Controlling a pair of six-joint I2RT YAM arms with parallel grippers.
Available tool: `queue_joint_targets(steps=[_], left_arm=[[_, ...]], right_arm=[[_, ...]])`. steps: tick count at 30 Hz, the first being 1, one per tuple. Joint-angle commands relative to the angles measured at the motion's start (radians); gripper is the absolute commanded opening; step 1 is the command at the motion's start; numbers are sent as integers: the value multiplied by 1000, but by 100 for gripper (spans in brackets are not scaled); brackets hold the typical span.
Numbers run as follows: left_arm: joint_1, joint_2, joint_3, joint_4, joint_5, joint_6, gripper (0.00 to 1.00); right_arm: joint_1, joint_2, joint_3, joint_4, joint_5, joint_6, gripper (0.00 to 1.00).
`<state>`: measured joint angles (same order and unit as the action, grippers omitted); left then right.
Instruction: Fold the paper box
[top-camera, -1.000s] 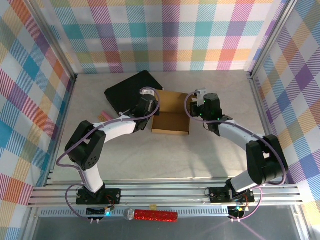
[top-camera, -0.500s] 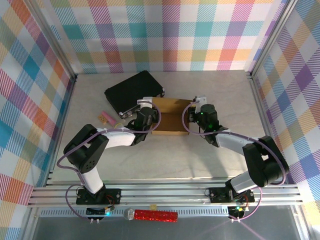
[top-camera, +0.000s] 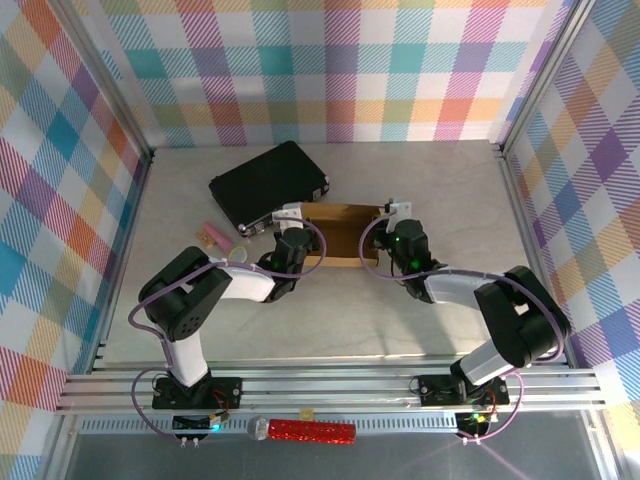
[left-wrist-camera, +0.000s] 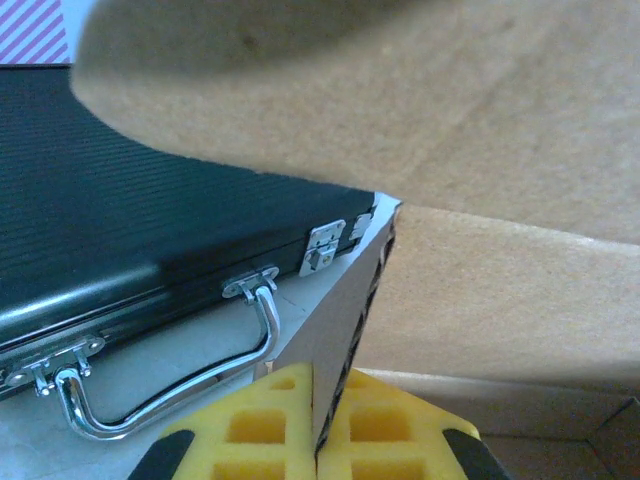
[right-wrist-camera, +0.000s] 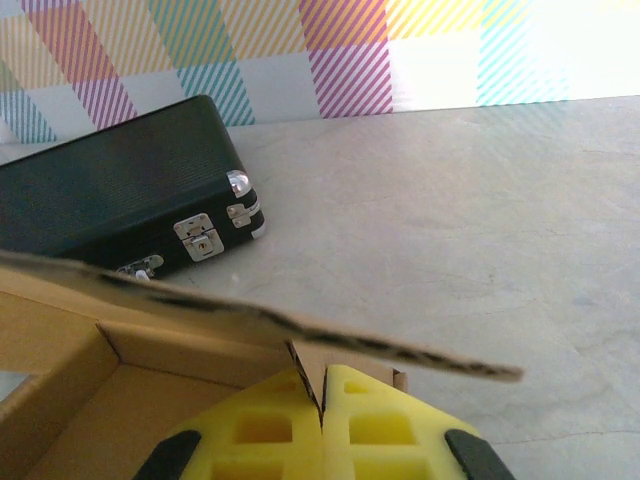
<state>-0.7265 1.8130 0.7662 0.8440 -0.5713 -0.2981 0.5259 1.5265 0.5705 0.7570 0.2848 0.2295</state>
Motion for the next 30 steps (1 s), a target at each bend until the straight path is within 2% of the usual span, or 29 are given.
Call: queue_joint_targets(steps=[1,5,12,18,22,30], left_arm=[[-52,54,-44,-82,85,-31,0],[-56,38,-68,-91,83,-50,0],[-56,-11,-53,-196,119,-79,0],[-56,-68,48,-432,129,-106,0],[-57,-70,77,-508,137,-142,0],[-56,-36,2,-410,149,-199,0]], right_arm=[[47,48,-57,-76,-68,54,0],[55,18,-40,-117,-54,78,0],[65,-20,116,-431,4,166,0],[77,-17,194,-605,51,239,0],[86,-6,178,-580,57,267,0],[108,18,105,-482,49,299,0]])
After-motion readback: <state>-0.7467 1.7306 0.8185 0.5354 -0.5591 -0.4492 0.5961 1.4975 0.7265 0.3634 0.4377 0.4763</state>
